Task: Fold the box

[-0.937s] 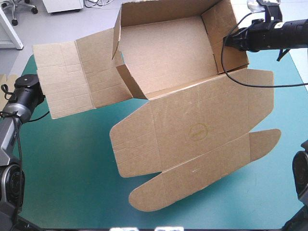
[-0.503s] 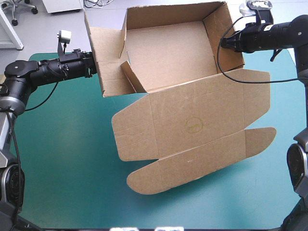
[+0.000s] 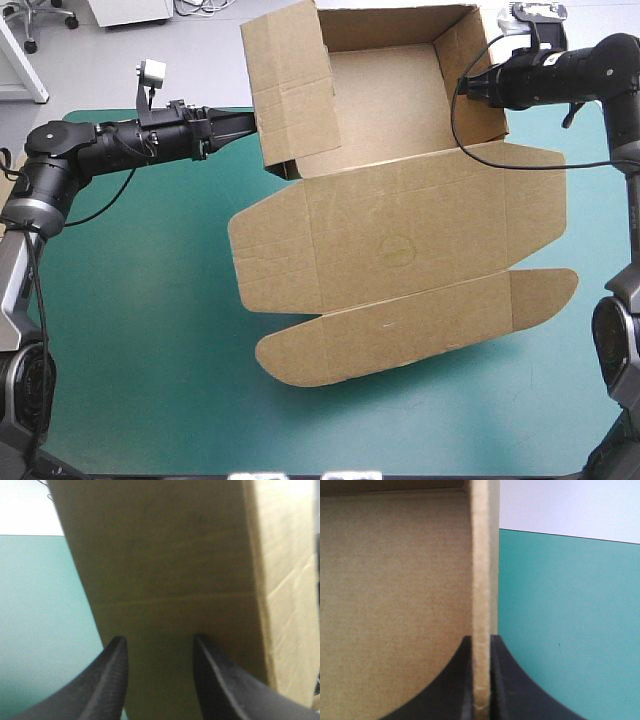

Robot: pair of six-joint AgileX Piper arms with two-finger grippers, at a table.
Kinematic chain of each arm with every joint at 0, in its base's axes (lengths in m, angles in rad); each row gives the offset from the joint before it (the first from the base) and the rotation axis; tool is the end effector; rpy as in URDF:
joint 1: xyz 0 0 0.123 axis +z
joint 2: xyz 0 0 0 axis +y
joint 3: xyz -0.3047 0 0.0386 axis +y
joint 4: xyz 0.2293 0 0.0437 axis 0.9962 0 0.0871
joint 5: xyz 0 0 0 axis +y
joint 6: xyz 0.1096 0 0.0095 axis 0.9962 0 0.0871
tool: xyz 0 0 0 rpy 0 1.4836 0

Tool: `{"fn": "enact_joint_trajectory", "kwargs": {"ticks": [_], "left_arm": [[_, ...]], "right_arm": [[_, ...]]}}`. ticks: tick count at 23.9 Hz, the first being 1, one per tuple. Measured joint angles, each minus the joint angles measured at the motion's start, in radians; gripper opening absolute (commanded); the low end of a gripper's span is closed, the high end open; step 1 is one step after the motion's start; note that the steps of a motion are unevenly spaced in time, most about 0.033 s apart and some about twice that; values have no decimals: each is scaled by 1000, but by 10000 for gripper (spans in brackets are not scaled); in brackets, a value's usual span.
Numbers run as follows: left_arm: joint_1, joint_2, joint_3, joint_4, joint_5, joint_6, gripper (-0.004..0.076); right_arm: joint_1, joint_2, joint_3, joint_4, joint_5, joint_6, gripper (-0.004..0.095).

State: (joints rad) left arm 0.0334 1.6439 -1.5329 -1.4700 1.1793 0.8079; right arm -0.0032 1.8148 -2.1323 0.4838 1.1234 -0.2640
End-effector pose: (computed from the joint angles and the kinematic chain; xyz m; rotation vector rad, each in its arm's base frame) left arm 0.3383 -0.0900 0.4309 0.3744 1.8476 -1.3805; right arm 0.3937 0.0449 0.4604 -0.2742 2.1892 0.4590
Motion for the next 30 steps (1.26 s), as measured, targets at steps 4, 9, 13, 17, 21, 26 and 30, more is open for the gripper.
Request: {"fn": "enact_joint_trajectory", "kwargs": {"ticks": [4, 9, 13, 17, 21, 26, 30], "left_arm": [[0, 0, -23, -47, -49, 7, 307], [0, 0, -77, -25, -58, -20, 382], [-21, 0, -121, -21, -32, -43, 403], [-49, 0, -130, 2, -34, -60, 403], [-59, 0, -130, 62, -56, -84, 403], [-62, 0, -135, 97, -87, -116, 403], [-73, 0, -155, 117, -123, -144, 403]], "right_arm": [[16, 0, 0, -16, -3, 22, -11], [16, 0, 0, -15, -9, 51, -11], [16, 0, 0, -14, -9, 63, -11], [16, 0, 0, -14, -9, 68, -11], [16, 0, 0, -16, -9, 75, -11], [16, 1, 0, -18, -9, 93, -11], [32, 1, 0, -30, -10, 120, -11]]}}
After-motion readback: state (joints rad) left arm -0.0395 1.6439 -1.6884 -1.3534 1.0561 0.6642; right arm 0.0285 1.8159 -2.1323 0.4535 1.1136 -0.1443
